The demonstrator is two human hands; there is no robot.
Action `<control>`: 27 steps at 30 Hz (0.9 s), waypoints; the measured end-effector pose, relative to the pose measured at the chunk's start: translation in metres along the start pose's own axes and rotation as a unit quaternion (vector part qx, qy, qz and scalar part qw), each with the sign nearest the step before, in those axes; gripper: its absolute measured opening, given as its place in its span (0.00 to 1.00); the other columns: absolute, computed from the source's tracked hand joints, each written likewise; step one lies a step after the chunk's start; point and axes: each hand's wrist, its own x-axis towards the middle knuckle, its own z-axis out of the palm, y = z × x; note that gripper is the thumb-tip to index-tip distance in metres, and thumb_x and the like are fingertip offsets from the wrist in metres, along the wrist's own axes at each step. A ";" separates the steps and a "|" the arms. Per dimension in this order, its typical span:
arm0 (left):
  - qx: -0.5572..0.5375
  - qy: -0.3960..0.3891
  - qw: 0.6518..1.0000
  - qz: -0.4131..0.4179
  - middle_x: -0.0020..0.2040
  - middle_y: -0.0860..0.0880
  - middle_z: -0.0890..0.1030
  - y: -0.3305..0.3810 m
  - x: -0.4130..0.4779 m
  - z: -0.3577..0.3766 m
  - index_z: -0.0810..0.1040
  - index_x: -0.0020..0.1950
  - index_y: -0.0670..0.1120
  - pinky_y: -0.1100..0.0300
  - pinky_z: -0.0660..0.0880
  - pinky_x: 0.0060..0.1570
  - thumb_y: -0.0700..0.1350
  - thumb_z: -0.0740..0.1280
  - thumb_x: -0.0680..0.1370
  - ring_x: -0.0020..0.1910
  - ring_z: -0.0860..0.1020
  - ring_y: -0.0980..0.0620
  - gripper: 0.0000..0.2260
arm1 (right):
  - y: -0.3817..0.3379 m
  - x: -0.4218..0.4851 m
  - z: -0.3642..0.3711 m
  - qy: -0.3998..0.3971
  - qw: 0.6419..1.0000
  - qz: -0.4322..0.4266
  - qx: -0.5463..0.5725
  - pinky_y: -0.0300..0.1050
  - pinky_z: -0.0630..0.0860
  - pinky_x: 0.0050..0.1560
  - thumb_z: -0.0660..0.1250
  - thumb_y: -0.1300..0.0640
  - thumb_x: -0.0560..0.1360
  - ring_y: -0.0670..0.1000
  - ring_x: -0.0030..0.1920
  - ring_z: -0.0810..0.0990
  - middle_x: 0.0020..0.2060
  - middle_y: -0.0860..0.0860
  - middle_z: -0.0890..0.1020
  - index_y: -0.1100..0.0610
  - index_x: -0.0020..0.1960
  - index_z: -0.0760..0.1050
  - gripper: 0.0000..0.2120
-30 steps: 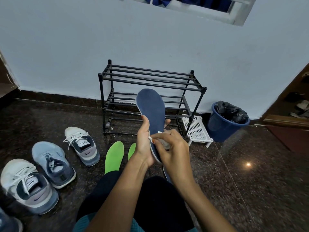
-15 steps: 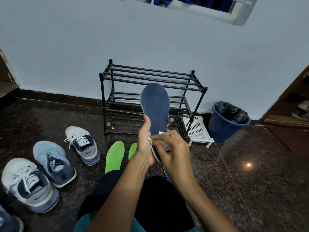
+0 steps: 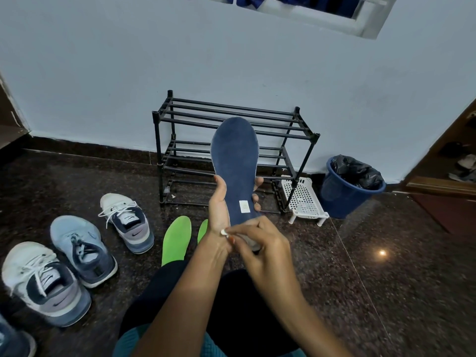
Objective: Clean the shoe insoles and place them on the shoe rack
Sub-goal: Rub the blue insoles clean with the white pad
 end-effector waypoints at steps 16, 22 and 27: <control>-0.024 -0.006 1.000 0.013 0.44 0.47 0.80 0.001 0.001 -0.004 0.78 0.53 0.41 0.62 0.71 0.30 0.63 0.47 0.80 0.32 0.70 0.53 0.30 | 0.006 -0.006 -0.001 0.012 1.000 0.006 0.005 0.27 0.70 0.41 0.66 0.62 0.69 0.42 0.42 0.76 0.38 0.45 0.76 0.53 0.45 0.82 0.09; -0.005 0.004 1.000 -0.011 0.44 0.49 0.81 -0.001 0.002 -0.004 0.77 0.53 0.42 0.60 0.69 0.34 0.64 0.47 0.79 0.33 0.70 0.53 0.30 | 0.008 0.010 -0.003 0.030 0.999 0.010 -0.043 0.28 0.69 0.44 0.66 0.61 0.70 0.47 0.42 0.77 0.38 0.49 0.77 0.57 0.44 0.82 0.07; 0.004 0.008 1.000 -0.006 0.43 0.48 0.81 0.000 0.001 -0.006 0.82 0.48 0.42 0.60 0.70 0.33 0.64 0.48 0.79 0.32 0.71 0.53 0.32 | 0.010 0.011 0.002 0.040 0.998 0.014 -0.041 0.30 0.70 0.44 0.65 0.62 0.70 0.48 0.43 0.77 0.39 0.50 0.77 0.57 0.45 0.82 0.08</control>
